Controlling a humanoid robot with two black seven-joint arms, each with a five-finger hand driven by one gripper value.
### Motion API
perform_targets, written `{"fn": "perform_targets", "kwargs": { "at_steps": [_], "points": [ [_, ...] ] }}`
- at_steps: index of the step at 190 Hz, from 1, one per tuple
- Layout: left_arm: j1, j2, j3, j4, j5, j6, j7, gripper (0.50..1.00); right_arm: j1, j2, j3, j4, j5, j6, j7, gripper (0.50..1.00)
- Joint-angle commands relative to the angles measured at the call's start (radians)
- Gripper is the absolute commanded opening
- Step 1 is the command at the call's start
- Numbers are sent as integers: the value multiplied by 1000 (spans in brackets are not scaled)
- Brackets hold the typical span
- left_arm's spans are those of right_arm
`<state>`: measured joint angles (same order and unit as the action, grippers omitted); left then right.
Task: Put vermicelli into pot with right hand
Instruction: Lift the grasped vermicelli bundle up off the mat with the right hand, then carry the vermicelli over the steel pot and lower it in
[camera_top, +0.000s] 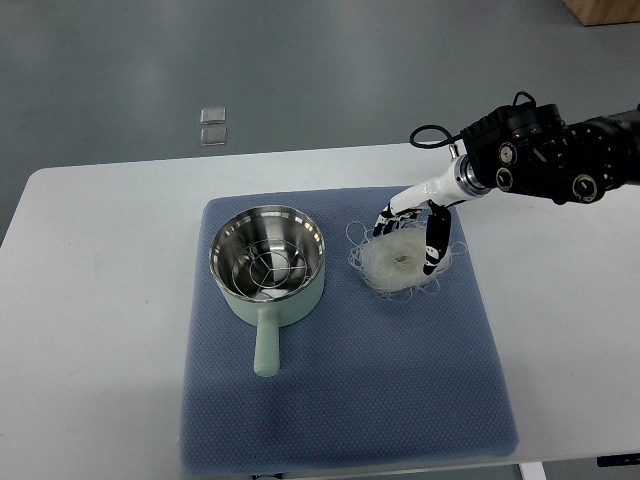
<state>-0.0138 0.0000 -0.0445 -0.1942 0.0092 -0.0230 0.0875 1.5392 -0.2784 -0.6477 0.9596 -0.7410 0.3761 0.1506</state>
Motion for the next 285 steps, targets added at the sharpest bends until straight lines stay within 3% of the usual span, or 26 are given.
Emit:
{"fn": "perform_targets", "kwargs": {
  "at_steps": [1, 29, 45, 62, 79, 87, 137, 166, 240, 261, 285],
  "points": [
    [0, 0, 0, -1, 0, 0, 0, 1000, -18, 10, -1, -2, -8, -26, 1, 928],
    [0, 0, 0, -1, 0, 0, 0, 1000, -54, 19, -1, -15, -11, -57, 4, 919],
    [0, 0, -2, 1, 0, 0, 0, 1000, -71, 24, -1, -24, -27, -89, 6, 885],
    [0, 0, -2, 1, 0, 0, 0, 1000, -91, 28, -1, -36, -46, -111, 6, 768],
    [0, 0, -3, 2, -2, 0, 0, 1000, -106, 28, -1, -39, -72, -125, 6, 570],
    [0, 0, -3, 2, -2, 0, 0, 1000, -108, 30, -1, -39, -81, -131, 6, 500],
    [0, 0, -3, 4, -2, 0, 0, 1000, -91, 8, 0, -38, -75, -123, 4, 500],
    [0, 0, -3, 6, -2, 0, 0, 1000, 5, -36, 0, 5, -72, -95, 10, 500],
    [0, 0, -2, 4, -2, 0, 0, 1000, 525, -269, -6, 346, -69, 46, 21, 500],
    [0, 0, -2, 4, -2, 0, 0, 1000, 644, -288, -12, 407, -66, 67, 21, 500],
    [0, 0, -2, 1, -2, 0, 0, 1000, 676, -263, -13, 416, -46, 60, 23, 500]
  ]
}}
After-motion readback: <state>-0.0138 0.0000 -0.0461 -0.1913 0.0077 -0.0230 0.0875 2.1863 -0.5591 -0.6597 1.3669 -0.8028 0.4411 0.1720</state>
